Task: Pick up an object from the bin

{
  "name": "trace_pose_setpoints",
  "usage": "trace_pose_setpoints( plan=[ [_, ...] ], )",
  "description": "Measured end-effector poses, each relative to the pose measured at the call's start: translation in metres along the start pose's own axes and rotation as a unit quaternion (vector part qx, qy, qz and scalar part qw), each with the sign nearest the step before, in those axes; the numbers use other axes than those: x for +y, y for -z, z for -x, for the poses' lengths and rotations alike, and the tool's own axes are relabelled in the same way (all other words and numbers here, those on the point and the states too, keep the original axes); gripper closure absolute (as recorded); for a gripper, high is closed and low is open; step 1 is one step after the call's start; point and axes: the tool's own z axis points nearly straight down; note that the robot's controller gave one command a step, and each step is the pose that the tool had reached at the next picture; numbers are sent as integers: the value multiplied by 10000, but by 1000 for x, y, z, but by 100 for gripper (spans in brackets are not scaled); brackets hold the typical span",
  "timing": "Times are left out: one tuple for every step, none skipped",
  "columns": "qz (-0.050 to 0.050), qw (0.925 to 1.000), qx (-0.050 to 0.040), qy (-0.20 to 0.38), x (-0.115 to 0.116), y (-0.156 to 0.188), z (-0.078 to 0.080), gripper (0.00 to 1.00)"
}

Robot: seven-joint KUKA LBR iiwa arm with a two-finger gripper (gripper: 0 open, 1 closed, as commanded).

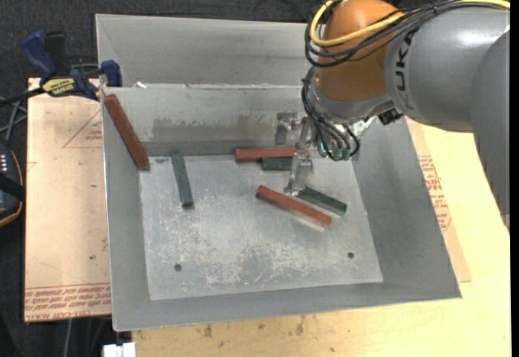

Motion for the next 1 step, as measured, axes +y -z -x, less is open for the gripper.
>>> trace_pose_setpoints(
  plan=[
    [-5,9992,-22,399,-38,-80,12,100]
  ],
)
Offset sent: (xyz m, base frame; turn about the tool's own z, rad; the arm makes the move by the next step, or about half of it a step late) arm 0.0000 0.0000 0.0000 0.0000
